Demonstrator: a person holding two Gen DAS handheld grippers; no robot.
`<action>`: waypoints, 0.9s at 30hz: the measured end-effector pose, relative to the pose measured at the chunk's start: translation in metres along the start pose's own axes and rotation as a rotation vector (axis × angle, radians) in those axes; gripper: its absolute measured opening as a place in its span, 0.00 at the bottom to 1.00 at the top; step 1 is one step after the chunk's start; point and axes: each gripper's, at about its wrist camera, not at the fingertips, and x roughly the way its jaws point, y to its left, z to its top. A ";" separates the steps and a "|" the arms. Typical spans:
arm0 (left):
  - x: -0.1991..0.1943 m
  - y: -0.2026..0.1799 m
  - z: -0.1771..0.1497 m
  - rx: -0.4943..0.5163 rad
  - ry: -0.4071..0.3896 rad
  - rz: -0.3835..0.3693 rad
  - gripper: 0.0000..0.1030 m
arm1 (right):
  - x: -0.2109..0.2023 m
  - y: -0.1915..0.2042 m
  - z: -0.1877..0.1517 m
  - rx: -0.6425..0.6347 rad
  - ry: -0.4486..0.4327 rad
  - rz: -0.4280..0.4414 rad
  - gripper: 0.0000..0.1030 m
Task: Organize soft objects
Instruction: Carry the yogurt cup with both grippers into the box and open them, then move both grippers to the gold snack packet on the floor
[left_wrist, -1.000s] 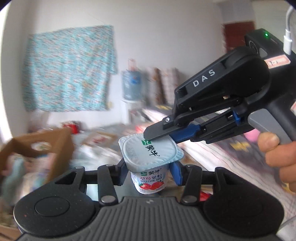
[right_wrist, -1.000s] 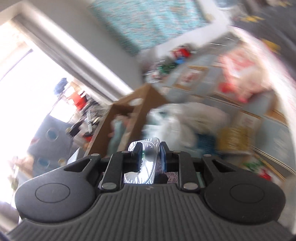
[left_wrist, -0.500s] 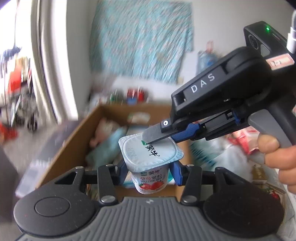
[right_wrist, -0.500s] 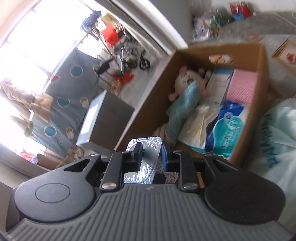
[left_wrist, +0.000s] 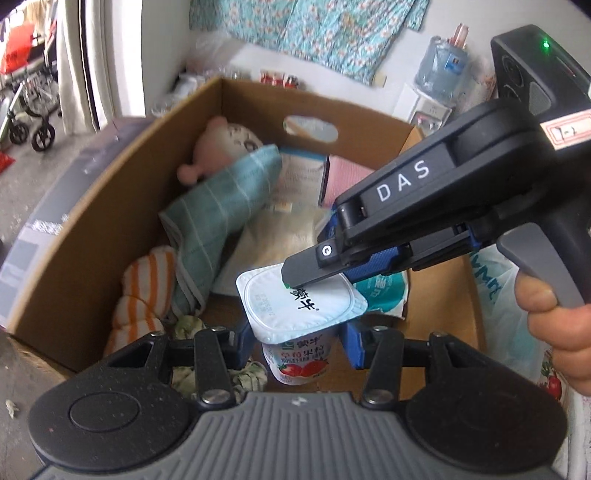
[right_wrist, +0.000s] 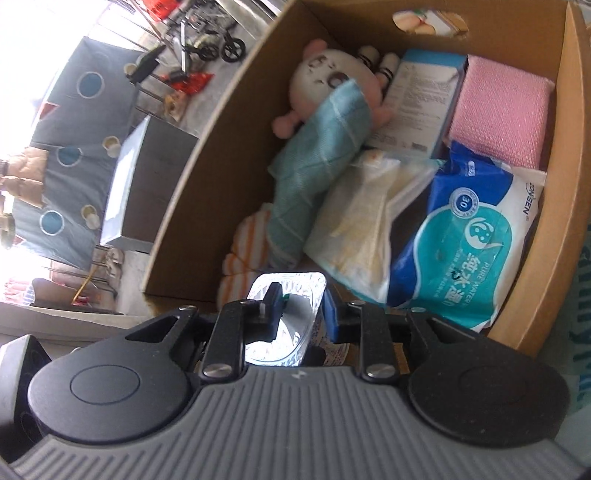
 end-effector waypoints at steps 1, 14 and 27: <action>0.005 0.001 0.002 -0.002 0.019 -0.002 0.47 | 0.004 -0.001 0.001 0.000 0.007 -0.006 0.23; 0.010 0.013 -0.003 -0.024 0.088 0.002 0.61 | 0.014 -0.011 0.004 0.026 0.022 -0.040 0.30; -0.051 -0.034 -0.014 0.079 -0.174 -0.017 0.72 | -0.111 -0.018 -0.061 -0.056 -0.263 0.092 0.43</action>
